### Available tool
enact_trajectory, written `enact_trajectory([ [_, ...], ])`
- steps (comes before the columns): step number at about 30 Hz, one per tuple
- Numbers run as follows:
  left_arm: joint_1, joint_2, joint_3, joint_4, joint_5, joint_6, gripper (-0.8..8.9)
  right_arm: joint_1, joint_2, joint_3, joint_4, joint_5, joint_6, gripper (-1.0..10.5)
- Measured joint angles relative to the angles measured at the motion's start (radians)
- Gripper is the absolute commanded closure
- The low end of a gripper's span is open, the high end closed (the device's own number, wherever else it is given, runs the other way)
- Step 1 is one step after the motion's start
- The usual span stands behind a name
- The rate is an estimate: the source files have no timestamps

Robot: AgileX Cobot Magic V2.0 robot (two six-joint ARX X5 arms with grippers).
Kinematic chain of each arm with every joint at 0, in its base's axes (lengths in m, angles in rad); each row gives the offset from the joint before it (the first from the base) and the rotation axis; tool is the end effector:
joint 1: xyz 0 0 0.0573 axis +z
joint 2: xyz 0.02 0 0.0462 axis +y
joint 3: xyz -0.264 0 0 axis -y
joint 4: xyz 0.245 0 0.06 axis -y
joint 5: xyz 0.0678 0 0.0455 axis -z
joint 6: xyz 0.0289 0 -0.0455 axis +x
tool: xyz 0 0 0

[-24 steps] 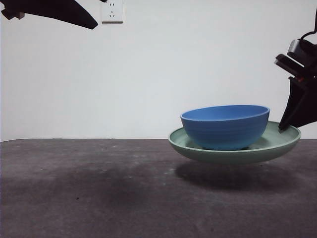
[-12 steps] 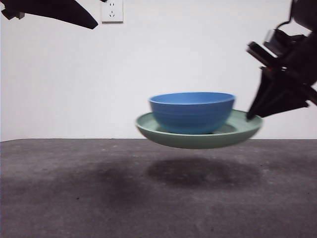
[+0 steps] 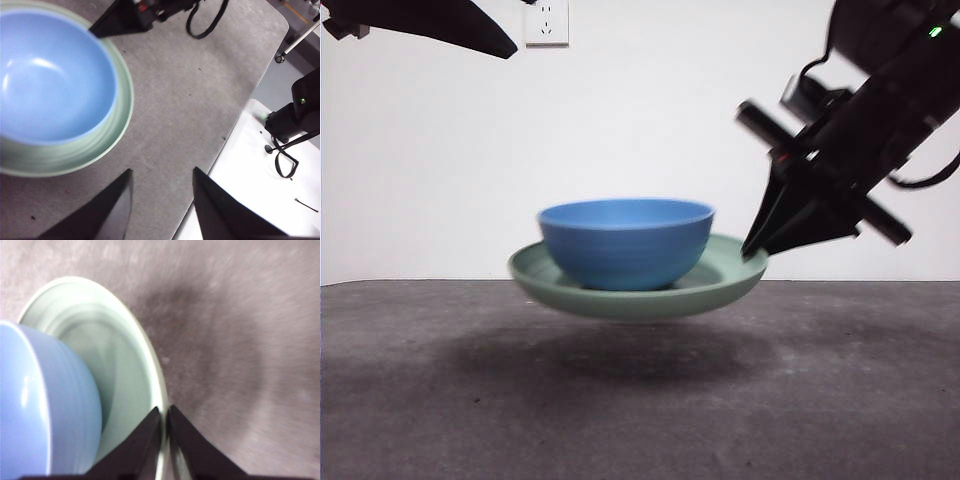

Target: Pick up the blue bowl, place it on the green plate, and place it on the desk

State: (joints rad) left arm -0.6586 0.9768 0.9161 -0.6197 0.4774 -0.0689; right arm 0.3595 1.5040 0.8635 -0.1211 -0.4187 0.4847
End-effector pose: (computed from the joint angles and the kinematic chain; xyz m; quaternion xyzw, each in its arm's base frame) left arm 0.1446 -0.1287 0.3085 0.0028 0.3496 -0.4954 0.7952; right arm 0.2794 0.1175 0.2036 0.2168 0.4452 0.2527 0.8312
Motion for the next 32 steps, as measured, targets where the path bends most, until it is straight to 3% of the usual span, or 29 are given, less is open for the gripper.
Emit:
enact_trajectory([
  [12, 0.000, 0.000, 0.000, -0.001, 0.000, 0.000, 6.24, 0.035, 0.181, 0.011, 0.102, 0.019, 0.065, 9.3],
  [22, 0.000, 0.000, 0.000, -0.001, 0.000, 0.000, 6.24, 0.038, 0.200, 0.016, 0.104, 0.024, 0.071, 9.2],
  [28, 0.000, 0.000, 0.000, -0.001, 0.000, 0.000, 6.24, 0.038, 0.200, 0.017, 0.108, 0.022, 0.073, 7.7],
  [32, 0.000, 0.000, 0.000, -0.001, 0.000, 0.000, 6.24, 0.038, 0.200, 0.019, 0.109, 0.022, 0.074, 7.7],
])
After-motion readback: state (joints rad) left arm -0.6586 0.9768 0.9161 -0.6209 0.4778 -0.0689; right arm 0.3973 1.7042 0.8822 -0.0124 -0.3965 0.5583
